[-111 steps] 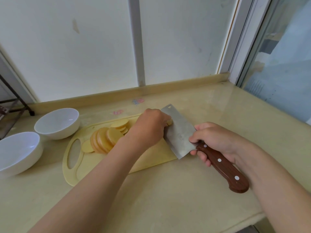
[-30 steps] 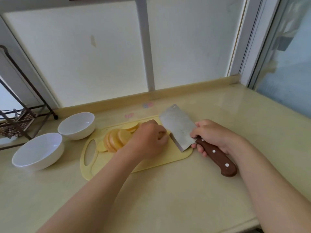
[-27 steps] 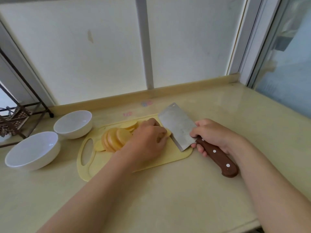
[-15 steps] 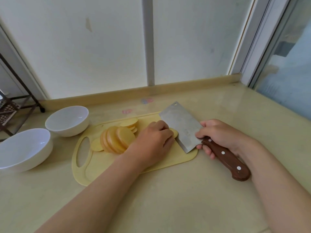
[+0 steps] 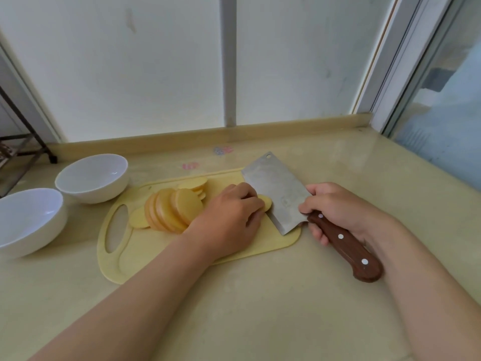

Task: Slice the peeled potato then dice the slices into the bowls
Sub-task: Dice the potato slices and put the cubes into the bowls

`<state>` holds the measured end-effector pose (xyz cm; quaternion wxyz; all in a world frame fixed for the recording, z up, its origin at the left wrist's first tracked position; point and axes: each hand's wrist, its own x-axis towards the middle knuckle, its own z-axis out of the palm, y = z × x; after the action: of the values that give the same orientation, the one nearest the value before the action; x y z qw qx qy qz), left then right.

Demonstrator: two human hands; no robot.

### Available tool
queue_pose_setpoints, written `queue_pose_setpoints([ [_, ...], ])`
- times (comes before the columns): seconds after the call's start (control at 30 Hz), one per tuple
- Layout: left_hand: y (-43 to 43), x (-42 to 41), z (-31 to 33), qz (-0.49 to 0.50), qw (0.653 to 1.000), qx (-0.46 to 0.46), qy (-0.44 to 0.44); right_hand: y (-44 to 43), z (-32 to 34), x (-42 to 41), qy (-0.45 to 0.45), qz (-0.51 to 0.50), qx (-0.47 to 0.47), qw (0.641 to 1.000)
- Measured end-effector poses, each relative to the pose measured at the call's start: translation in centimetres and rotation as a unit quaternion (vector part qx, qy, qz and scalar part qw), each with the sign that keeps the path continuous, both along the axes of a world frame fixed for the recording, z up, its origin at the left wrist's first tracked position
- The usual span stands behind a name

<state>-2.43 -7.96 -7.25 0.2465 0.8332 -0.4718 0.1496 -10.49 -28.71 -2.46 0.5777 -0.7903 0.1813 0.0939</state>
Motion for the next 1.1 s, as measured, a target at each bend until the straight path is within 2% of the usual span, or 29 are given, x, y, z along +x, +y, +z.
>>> queue_pose_setpoints([
  [0.53, -0.1, 0.2, -0.2, -0.059, 0.998, -0.001, 0.003, 1.0, 0.8, -0.3, 0.0, -0.01, 0.006, 1.0],
  [0.7, 0.0, 0.2, -0.3, -0.055, 0.998, 0.004, 0.003, 1.6, 3.1, -0.5, 0.012, 0.001, -0.092, 0.996],
  [0.9, -0.1, -0.1, 0.1, -0.053, 0.998, 0.015, -0.02, 2.6, 6.6, -0.8, 0.015, 0.029, -0.231, 0.972],
  [1.1, -0.3, -0.1, 0.4, -0.058, 0.997, 0.027, -0.031, 4.0, 7.2, -0.6, 0.007, 0.059, -0.293, 0.954],
])
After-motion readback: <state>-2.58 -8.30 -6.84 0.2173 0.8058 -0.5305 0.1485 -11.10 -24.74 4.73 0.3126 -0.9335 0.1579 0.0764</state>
